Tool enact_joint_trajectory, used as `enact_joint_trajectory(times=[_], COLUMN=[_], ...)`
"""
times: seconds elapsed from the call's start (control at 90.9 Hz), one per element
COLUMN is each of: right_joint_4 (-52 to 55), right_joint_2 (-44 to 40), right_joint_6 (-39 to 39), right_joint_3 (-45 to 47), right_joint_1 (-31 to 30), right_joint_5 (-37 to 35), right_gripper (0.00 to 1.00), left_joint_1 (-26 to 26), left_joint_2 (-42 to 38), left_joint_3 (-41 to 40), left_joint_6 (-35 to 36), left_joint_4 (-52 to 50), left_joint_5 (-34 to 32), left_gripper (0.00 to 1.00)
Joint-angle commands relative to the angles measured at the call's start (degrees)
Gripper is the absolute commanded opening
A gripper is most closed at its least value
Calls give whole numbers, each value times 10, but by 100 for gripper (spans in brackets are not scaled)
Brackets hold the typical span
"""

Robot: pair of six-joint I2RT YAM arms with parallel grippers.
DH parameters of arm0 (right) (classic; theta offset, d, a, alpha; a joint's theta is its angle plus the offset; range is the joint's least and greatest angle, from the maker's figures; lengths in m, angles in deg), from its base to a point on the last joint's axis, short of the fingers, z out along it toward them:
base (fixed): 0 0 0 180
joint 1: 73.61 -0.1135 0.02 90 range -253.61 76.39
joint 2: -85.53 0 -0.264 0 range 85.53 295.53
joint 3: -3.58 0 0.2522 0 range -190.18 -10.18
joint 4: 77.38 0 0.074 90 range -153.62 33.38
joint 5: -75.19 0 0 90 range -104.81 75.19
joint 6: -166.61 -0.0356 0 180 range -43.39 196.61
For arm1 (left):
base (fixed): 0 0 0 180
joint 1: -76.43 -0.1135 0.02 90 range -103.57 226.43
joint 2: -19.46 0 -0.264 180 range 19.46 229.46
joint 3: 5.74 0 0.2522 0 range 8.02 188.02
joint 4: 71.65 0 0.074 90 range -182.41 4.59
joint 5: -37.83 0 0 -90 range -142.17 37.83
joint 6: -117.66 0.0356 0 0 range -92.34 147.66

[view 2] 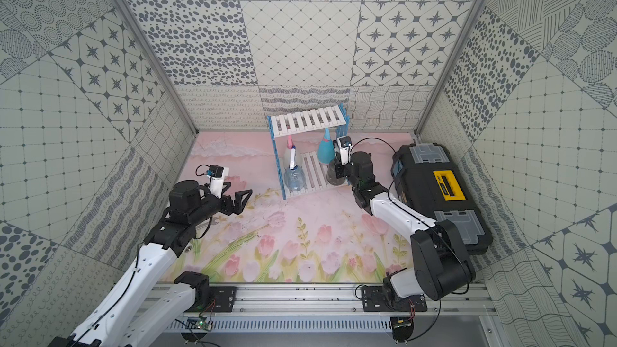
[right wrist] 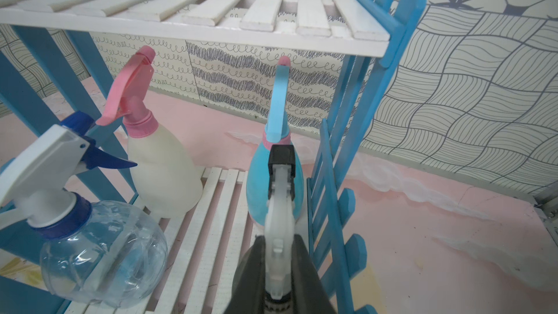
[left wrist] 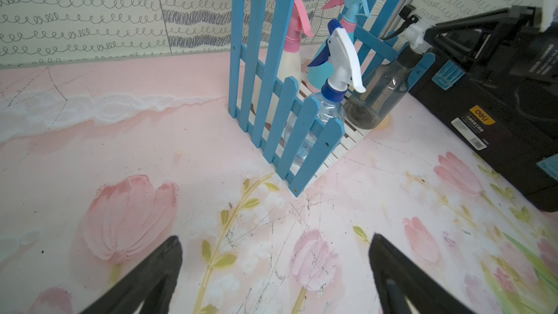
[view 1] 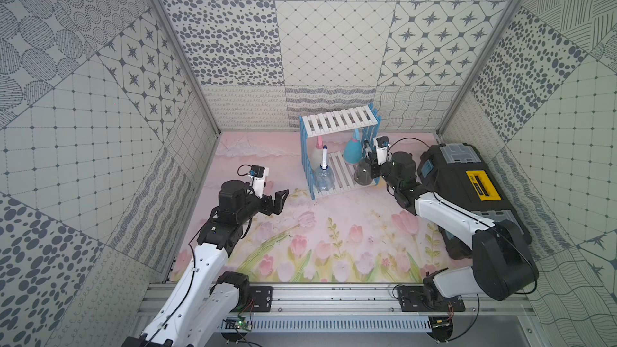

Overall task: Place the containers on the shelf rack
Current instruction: 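Place the container on the shelf.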

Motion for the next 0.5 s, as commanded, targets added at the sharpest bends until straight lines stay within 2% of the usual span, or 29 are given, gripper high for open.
enact_joint_trajectory(times=[0.0,0.143,0.407,0.484], right_joint_4=[-38,-29,-12,-5], right_joint_2=[12,19,21,18], right_joint_6=[7,10,8,10], right_joint_3=[-21,-22,-29,-32], right_joint_1=[1,1,0,1], right_joint_5=[-3,-9,-5,-5], right_gripper=[0,0,41,49], left_joint_1=[-3,-3,-3,-3], left_joint_2=[4,5,8,8], left_joint_3=[1,1,2,2], left_joint_6=[4,4,4,4], left_joint_4=[25,25,25,26], left_joint_5=[20,21,25,26], left_gripper=[99,99,99,98])
